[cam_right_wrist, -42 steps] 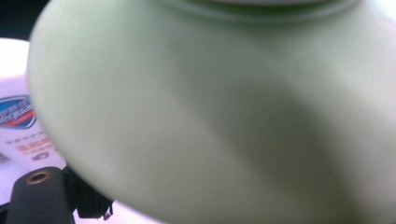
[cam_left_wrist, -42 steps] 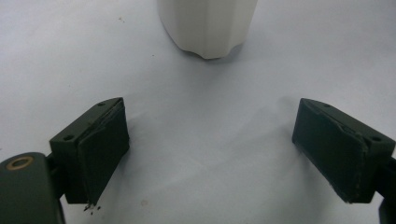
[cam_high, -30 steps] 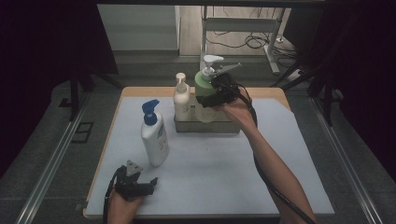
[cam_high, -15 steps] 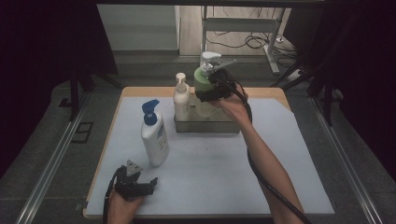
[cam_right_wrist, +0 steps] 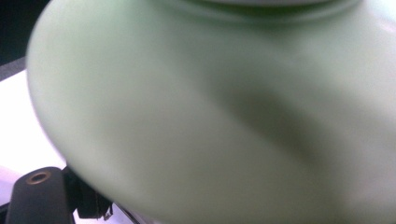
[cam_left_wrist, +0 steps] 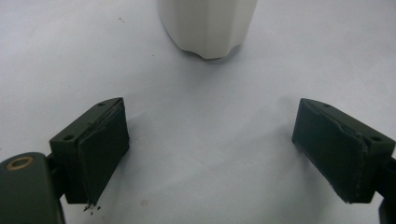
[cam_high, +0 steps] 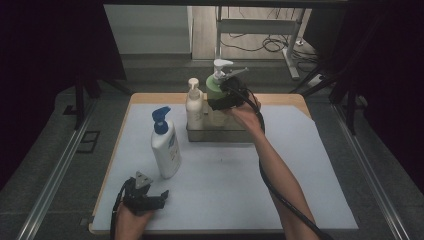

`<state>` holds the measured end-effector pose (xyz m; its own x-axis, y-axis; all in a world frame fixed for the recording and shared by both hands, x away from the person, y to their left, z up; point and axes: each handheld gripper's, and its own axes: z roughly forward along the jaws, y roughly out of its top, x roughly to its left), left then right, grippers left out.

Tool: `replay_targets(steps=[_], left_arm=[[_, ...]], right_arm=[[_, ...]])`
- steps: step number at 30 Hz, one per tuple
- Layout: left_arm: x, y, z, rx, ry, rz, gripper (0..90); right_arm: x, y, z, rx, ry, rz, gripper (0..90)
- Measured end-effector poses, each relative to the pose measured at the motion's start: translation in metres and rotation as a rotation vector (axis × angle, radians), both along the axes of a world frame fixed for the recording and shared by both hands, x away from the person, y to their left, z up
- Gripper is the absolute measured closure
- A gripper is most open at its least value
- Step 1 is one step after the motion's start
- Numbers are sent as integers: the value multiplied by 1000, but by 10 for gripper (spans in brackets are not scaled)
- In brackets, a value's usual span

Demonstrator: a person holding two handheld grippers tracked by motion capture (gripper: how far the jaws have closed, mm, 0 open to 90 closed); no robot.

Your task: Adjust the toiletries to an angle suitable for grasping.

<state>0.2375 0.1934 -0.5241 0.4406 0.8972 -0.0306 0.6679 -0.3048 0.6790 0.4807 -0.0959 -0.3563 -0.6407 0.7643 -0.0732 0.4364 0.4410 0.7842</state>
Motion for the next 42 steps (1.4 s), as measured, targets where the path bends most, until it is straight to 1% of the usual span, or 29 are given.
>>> replay_targets(steps=[3,8,15,21,35,36,39,40,42], left_arm=[[0,0,0,2,1,-2,105],[0,0,0,2,2,-2,105],[0,0,0,3,1,-2,105],[0,0,0,2,1,-2,105],[0,0,0,3,1,-3,105],[0,0,0,3,1,-3,105],[0,0,0,3,1,-3,105],[0,0,0,3,1,-2,105],[0,0,0,3,1,-2,105]], right_arm=[[1,2,-6,-11,1,5,125],[1,3,-14,-13,10,11,124],[1,1,-25,-18,24,19,124],[-1,-1,-35,-23,29,37,124],[-6,-10,-50,-26,49,40,125],[-6,-10,-51,-22,57,38,125],[-6,-13,-55,-34,61,38,125],[-7,-12,-57,-24,69,30,125],[-7,-14,-59,-27,71,28,125]])
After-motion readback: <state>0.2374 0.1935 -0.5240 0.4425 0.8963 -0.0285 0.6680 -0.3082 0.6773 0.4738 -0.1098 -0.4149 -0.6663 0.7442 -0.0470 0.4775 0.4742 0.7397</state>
